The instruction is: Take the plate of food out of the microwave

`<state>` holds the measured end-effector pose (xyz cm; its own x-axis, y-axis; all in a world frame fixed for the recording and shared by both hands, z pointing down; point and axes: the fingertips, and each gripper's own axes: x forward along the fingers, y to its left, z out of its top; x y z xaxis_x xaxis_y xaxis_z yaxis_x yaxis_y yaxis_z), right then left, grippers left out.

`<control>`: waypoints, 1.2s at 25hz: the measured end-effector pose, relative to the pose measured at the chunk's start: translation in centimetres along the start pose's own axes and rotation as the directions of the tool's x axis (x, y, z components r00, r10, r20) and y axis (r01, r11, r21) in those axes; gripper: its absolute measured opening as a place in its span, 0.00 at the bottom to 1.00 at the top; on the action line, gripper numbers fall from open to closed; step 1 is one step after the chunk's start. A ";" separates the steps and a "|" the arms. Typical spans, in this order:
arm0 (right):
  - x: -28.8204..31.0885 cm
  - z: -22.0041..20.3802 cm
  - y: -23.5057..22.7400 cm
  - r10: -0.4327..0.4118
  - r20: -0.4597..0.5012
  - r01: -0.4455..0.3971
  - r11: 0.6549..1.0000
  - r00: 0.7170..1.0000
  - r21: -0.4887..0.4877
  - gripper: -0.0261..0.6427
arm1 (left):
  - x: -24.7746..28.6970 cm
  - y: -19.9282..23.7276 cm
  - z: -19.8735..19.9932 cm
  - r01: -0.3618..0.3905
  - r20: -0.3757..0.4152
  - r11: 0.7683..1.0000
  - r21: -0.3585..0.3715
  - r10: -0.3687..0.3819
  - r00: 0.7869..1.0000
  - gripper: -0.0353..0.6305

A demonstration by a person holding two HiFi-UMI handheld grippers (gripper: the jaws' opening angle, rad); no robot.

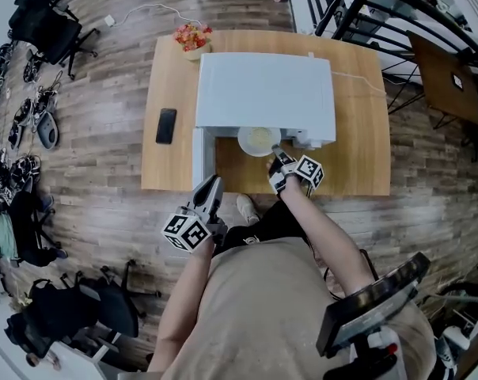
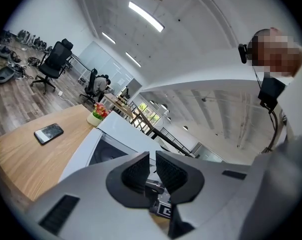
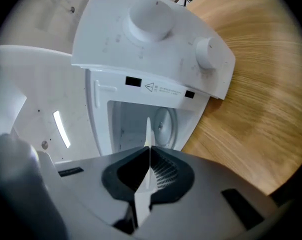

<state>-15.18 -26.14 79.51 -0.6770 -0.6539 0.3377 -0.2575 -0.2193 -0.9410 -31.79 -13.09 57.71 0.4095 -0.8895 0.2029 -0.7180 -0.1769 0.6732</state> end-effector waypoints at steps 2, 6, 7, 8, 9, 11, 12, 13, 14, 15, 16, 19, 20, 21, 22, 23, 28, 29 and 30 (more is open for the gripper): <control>-1.8 -0.3 0.9 0.022 -0.034 -0.022 1.000 0.999 0.012 0.06 | -0.3 -0.1 -0.2 0.001 0.008 1.000 -0.004 0.000 1.000 0.09; -5.4 -0.4 2.4 0.054 -0.084 -0.055 0.998 0.995 -0.006 0.06 | -0.9 -0.5 -0.6 0.004 0.032 1.000 -0.005 -0.004 0.999 0.09; -6.3 -0.5 2.6 0.054 -0.095 -0.056 0.998 0.994 -0.012 0.06 | -1.1 -0.6 -0.7 0.000 0.041 1.000 -0.009 0.000 0.999 0.09; -7.2 -0.6 3.0 0.055 -0.107 -0.057 0.998 0.993 -0.016 0.06 | -1.3 -0.8 -0.7 -0.007 0.052 1.000 -0.014 0.008 0.999 0.09; -8.0 -0.6 3.5 0.058 -0.120 -0.061 0.998 0.991 -0.021 0.06 | -1.5 -0.9 -0.7 -0.017 0.065 1.000 -0.021 0.018 0.998 0.09; -9.5 -0.5 4.9 0.074 -0.150 -0.082 0.996 0.986 -0.044 0.06 | -1.6 -1.2 -0.4 -0.039 0.096 0.998 -0.052 0.044 0.994 0.09; -10.2 -0.3 5.8 0.085 -0.166 -0.096 0.994 0.982 -0.061 0.06 | -1.5 -1.4 -0.3 -0.045 0.112 0.996 -0.075 0.053 0.992 0.09; -11.0 0.0 6.7 0.095 -0.180 -0.111 0.991 0.979 -0.081 0.06 | -1.4 -1.9 -0.4 -0.046 0.124 0.994 -0.096 0.057 0.991 0.09; -11.9 0.3 7.5 0.107 -0.190 -0.127 0.987 0.976 -0.099 0.06 | -1.2 -2.5 -0.7 -0.043 0.130 0.993 -0.109 0.057 0.990 0.09; -12.9 0.6 8.3 0.124 -0.195 -0.147 0.983 0.973 -0.108 0.06 | -1.1 -3.3 -1.0 -0.039 0.129 0.993 -0.111 0.053 0.990 0.09; -13.9 0.9 9.1 0.147 -0.196 -0.170 0.980 0.970 -0.106 0.06 | -0.9 -4.2 -1.3 -0.035 0.122 0.994 -0.101 0.047 0.991 0.09; -16.9 1.8 11.6 0.216 -0.177 -0.231 0.971 0.960 -0.069 0.06 | -0.3 -6.6 -1.4 -0.006 0.119 0.999 -0.053 0.012 0.993 0.09; -17.9 2.3 12.3 0.233 -0.169 -0.245 0.968 0.958 -0.056 0.06 | -0.1 -7.4 -1.3 0.009 0.131 0.999 -0.041 -0.003 0.991 0.09; -18.8 2.9 13.0 0.248 -0.162 -0.258 0.965 0.955 -0.047 0.06 | 0.0 -8.3 -1.2 0.023 0.147 0.999 -0.032 -0.018 0.989 0.09; -19.8 3.4 13.6 0.261 -0.156 -0.270 0.962 0.953 -0.043 0.06 | 0.1 -9.2 -1.2 0.035 0.163 0.999 -0.024 -0.030 0.986 0.09; -20.8 4.0 14.2 0.272 -0.152 -0.282 0.958 0.950 -0.044 0.06 | 0.1 -10.2 -1.2 0.043 0.175 0.999 -0.016 -0.039 0.984 0.09; -25.9 6.1 17.2 0.332 -0.128 -0.342 0.938 0.935 -0.063 0.06 | -0.3 -14.3 -2.6 0.055 0.213 0.998 -0.011 -0.051 0.976 0.09; -27.1 6.5 17.5 0.342 -0.122 -0.351 0.934 0.932 -0.066 0.06 | -0.5 -14.9 -2.9 0.057 0.221 0.998 -0.010 -0.054 0.974 0.09; -28.3 7.0 17.7 0.350 -0.115 -0.359 0.930 0.930 -0.072 0.06 | -0.7 -15.6 -3.3 0.060 0.227 0.998 -0.007 -0.057 0.972 0.09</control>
<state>4.20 -16.60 53.14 -0.7991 -0.6010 -0.0133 -0.0461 0.0833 -0.9955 -19.06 -8.33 49.42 0.3112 -0.9503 -0.0025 -0.6879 -0.2271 0.6893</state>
